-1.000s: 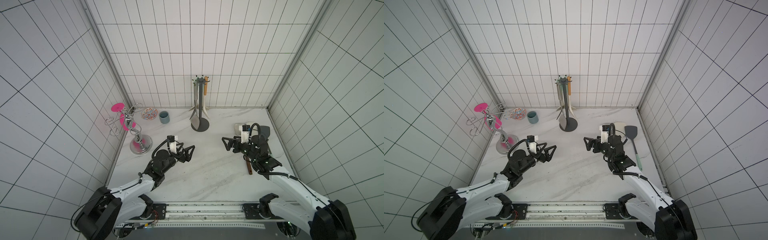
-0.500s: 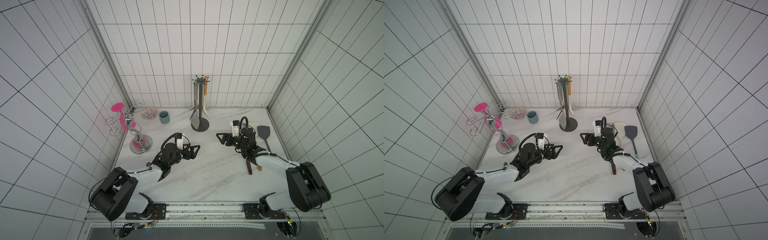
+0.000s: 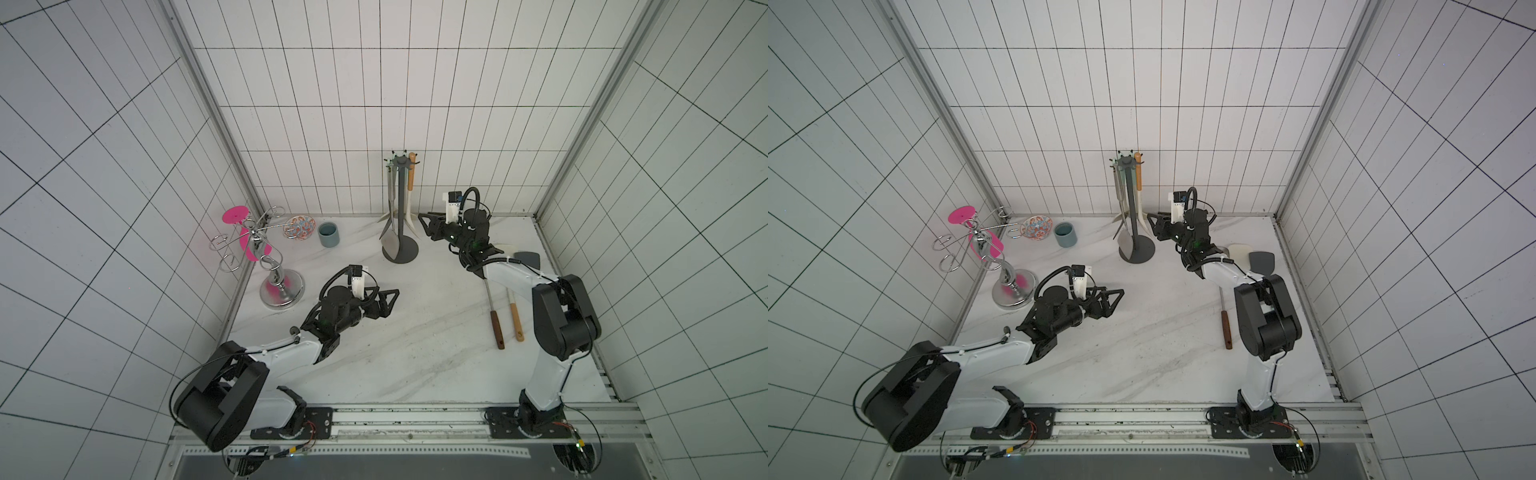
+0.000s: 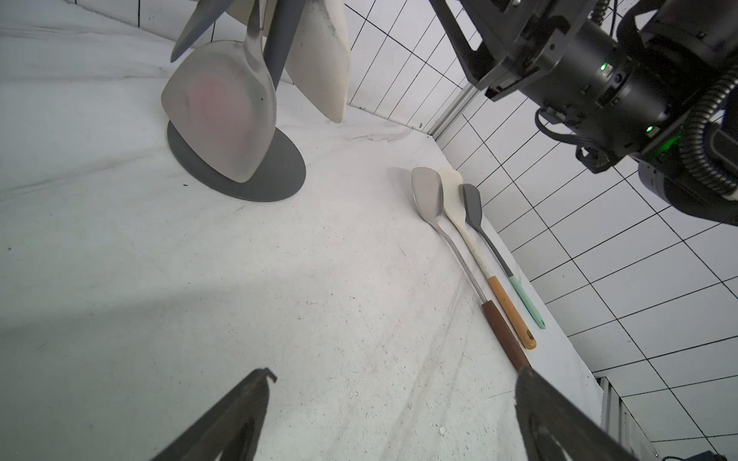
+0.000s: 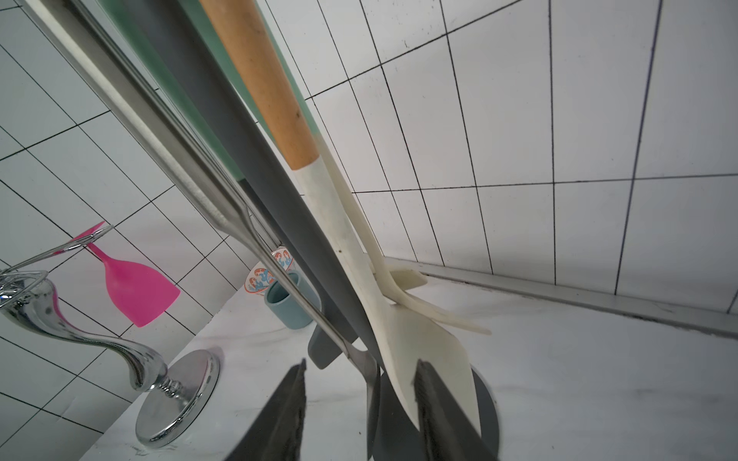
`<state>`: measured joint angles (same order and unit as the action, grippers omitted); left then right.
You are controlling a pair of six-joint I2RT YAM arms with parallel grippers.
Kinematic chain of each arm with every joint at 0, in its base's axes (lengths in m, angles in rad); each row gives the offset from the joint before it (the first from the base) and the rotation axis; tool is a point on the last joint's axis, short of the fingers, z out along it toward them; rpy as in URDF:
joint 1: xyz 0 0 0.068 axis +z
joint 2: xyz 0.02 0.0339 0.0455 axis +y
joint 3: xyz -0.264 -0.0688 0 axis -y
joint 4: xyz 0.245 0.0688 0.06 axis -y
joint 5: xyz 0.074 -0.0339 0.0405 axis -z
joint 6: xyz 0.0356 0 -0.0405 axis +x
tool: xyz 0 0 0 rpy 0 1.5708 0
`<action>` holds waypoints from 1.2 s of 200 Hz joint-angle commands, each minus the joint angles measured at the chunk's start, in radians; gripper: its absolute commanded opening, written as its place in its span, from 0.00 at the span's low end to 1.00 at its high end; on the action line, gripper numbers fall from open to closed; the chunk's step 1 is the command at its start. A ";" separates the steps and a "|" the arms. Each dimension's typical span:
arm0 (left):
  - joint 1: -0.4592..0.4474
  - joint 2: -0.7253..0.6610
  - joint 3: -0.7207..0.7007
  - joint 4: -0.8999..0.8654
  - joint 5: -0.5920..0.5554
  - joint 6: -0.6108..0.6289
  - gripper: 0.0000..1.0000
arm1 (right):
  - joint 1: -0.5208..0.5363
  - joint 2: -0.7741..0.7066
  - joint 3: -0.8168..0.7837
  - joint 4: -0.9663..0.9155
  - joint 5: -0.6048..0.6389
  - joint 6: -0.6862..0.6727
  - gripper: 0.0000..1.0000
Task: Take the spatula off the kitchen utensil rack
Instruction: Take off the spatula from the rack.
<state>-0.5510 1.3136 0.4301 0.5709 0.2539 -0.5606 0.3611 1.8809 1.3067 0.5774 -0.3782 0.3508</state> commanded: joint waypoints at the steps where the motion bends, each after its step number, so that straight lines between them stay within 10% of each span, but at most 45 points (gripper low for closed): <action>1: 0.008 -0.023 0.002 0.001 -0.014 0.005 0.97 | 0.018 0.062 0.164 0.060 -0.023 -0.046 0.43; 240: 0.011 -0.049 -0.009 0.016 0.000 0.003 0.97 | 0.078 0.236 0.514 -0.225 0.154 -0.300 0.21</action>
<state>-0.5419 1.2858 0.4294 0.5713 0.2527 -0.5606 0.4210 2.1075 1.7416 0.3569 -0.2592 0.1001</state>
